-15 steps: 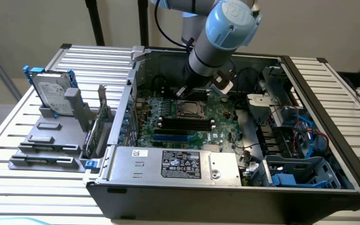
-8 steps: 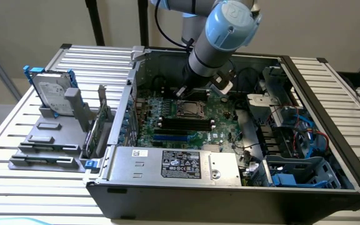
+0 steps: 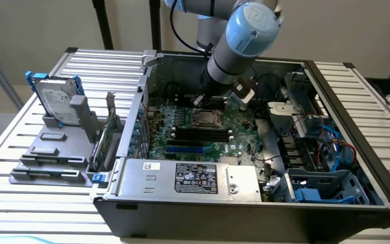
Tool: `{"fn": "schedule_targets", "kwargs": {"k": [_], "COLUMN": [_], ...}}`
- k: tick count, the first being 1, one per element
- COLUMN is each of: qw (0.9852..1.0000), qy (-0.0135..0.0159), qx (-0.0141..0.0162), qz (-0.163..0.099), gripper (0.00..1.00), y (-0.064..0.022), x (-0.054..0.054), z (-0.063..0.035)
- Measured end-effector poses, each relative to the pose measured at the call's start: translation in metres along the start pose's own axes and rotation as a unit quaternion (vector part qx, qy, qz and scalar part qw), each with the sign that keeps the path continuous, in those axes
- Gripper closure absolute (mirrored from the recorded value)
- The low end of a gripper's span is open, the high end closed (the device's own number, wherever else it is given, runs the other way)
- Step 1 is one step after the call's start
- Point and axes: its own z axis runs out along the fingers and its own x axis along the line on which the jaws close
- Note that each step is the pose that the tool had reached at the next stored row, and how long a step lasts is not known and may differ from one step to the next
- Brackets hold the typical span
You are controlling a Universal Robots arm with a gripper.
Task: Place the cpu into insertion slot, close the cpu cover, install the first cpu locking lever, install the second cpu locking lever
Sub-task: 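Install the first cpu locking lever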
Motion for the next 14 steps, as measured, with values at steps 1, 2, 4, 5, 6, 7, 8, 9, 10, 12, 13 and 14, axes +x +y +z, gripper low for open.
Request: {"fn": "schedule_targets", "kwargs": {"k": [1,2,4,5,6,7,8,9,10,12,13,14], "qw": [1.0,1.0,1.0,1.0,1.0,1.0,1.0,1.0,1.0,1.0,1.0,1.0], "qy": [0.0,0.0,-0.0001,0.0,-0.0001,0.0,0.0,0.0,0.0,0.0,0.0,-0.0001], "qx": [0.0,0.0,0.0,0.0,0.0,0.0,0.0,0.0,0.0,0.0,0.0,0.0], "qz": [0.0,0.0,0.0,0.0,0.0,0.0,0.0,0.0,0.0,0.0,0.0,0.0], "gripper": [0.89,0.89,0.89,0.89,0.89,0.89,0.89,0.89,0.89,0.89,0.89,0.89], "y": [0.001,0.002,0.0043,0.0053,0.0065,0.0076,0.0088,0.01,0.0111,0.0135,0.0147,0.0158], "x": [0.0,0.001,0.002,0.003,0.003,0.004,0.005,0.006,0.006,0.008,0.009,0.01], "z": [0.0005,0.0009,0.0015,0.0018,0.0021,0.0024,0.0026,0.0028,0.0029,0.0032,0.0033,0.0033]}}
